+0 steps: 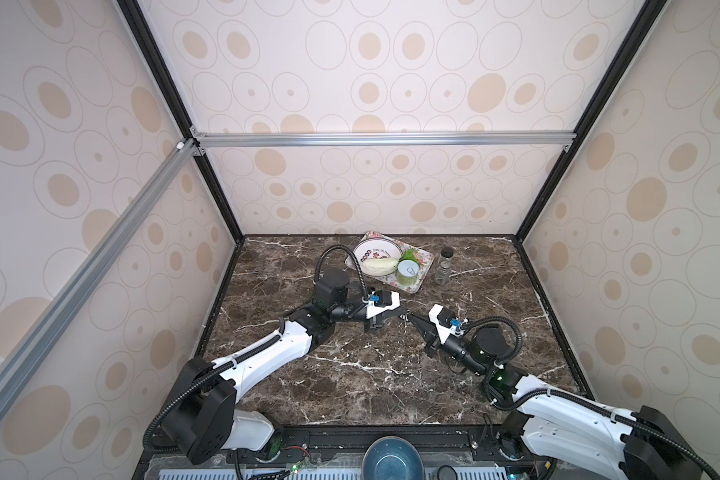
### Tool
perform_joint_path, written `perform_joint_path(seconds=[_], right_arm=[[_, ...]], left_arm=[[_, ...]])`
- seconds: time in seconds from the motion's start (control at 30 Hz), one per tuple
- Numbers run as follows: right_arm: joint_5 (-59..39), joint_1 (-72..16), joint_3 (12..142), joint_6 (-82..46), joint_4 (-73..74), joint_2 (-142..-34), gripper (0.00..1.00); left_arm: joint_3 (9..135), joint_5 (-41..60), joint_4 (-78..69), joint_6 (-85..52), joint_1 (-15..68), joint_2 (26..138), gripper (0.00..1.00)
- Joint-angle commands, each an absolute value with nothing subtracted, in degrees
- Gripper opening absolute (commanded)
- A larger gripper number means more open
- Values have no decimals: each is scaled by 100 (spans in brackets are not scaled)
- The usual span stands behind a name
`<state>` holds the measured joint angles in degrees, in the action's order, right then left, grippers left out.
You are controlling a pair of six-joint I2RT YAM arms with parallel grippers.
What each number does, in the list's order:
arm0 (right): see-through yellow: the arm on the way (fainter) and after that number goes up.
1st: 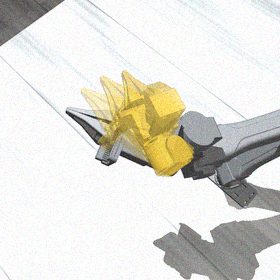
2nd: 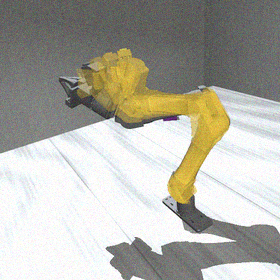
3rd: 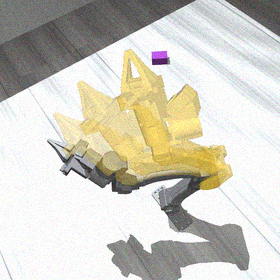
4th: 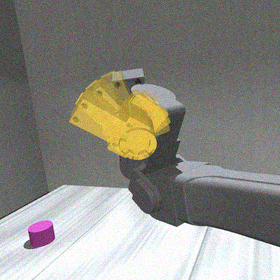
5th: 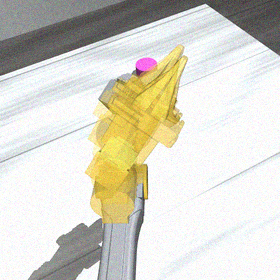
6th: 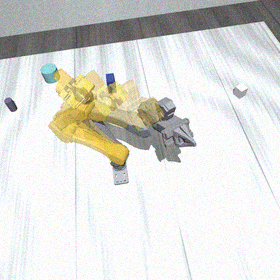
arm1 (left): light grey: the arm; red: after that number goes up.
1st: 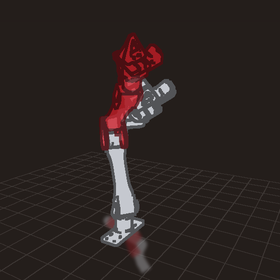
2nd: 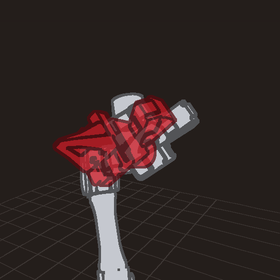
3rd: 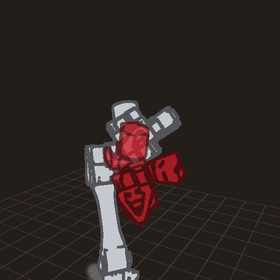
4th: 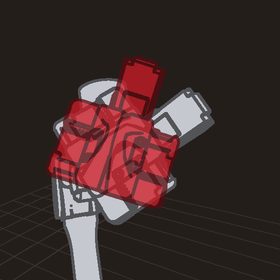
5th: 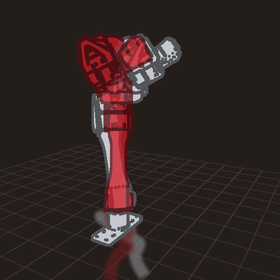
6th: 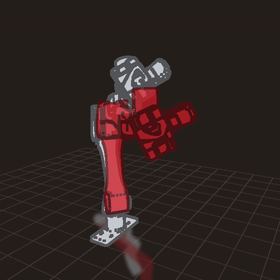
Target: Put the keys on the keyring
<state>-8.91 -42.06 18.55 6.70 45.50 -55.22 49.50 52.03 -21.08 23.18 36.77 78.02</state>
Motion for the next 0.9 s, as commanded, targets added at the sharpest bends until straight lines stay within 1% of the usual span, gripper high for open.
perform_joint_path(seconds=[0.0, 0.23, 0.37, 0.57, 0.87], right_arm=[[-584, -4234, 1845, 662, 4474, -5506, 0], [-457, -4236, 1845, 521, 4479, -5486, 0], [-360, -4236, 1888, 461, 4420, -5476, 0], [-447, -4230, 1913, 355, 4413, -5506, 0], [-479, -4234, 2043, 321, 4193, -5375, 0]], left_arm=[[4881, 5301, -3092, 1881, 3718, 7559, 0], [4805, 5258, -3327, 1732, 3718, 7522, 0], [4663, 5238, -3695, 1600, 3716, 7460, 0], [4510, 5271, -4028, 1503, 3720, 7432, 0], [4472, 5221, -3963, 1637, 3740, 7391, 0]])
